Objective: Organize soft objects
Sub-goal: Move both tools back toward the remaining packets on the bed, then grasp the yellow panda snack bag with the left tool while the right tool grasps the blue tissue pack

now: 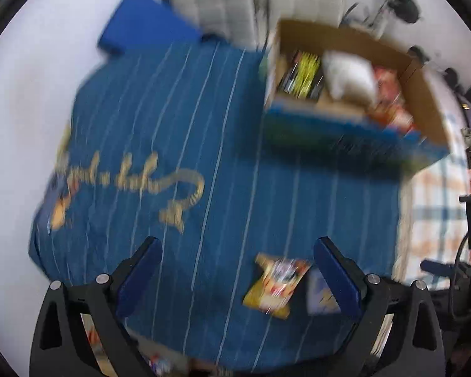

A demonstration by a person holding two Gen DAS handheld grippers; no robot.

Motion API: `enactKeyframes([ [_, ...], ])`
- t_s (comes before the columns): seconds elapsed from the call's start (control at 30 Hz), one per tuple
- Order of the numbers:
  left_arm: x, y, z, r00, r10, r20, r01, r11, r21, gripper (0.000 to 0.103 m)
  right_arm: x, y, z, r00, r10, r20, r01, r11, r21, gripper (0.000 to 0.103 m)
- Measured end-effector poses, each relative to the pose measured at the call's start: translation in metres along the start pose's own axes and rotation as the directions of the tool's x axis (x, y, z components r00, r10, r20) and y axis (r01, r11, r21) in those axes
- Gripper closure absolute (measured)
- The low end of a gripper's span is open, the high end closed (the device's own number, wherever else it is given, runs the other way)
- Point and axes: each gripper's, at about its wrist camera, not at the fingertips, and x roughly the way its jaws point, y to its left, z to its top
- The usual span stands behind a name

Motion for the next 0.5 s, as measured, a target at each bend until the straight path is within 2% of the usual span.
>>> enactKeyframes([
  [0.1,0.027,0.013,-0.022,0.997,0.000,-0.072,-0.003,0.999,-0.038,0.004,0.047,0.010,-0.008,0.996,-0.063,-0.060,0.059,0.996,-0.064,0.001],
  [0.13,0.033,0.017,-0.029,0.996,0.004,-0.086,-0.008,0.999,-0.048,0.004,0.058,0.013,-0.008,0.994,-0.063,-0.089,0.055,0.995,-0.083,0.007],
  [0.17,0.041,0.020,-0.035,0.994,0.001,-0.107,-0.008,0.998,-0.060,0.004,0.075,0.014,-0.009,0.989,-0.064,-0.135,0.052,0.994,-0.092,0.014],
  [0.23,0.050,0.022,-0.043,0.991,-0.006,-0.131,-0.004,0.997,-0.076,0.004,0.102,0.009,-0.011,0.977,-0.036,-0.211,0.023,0.998,-0.063,0.054],
  [0.3,0.060,0.022,-0.050,0.988,-0.010,-0.153,-0.002,0.997,-0.080,0.004,0.124,0.003,-0.013,0.962,-0.015,-0.272,0.008,1.000,-0.027,0.066],
  [0.33,0.063,0.021,-0.052,0.987,-0.009,-0.159,-0.003,0.997,-0.075,0.004,0.132,0.000,-0.014,0.958,0.025,-0.287,-0.025,1.000,0.003,0.069],
  [0.37,0.066,0.019,-0.053,0.986,-0.011,-0.165,-0.001,0.998,-0.070,0.004,0.134,-0.004,-0.016,0.958,0.057,-0.282,-0.049,0.998,0.034,0.074],
  [0.43,0.072,0.015,-0.056,0.984,-0.020,-0.175,0.010,0.998,-0.059,0.004,0.129,-0.005,-0.018,0.965,0.061,-0.257,-0.053,0.998,0.037,0.090],
  [0.5,0.079,0.010,-0.057,0.983,-0.032,-0.181,0.023,0.999,-0.048,0.004,0.116,-0.012,-0.020,0.980,0.039,-0.196,-0.029,0.998,0.053,0.093],
])
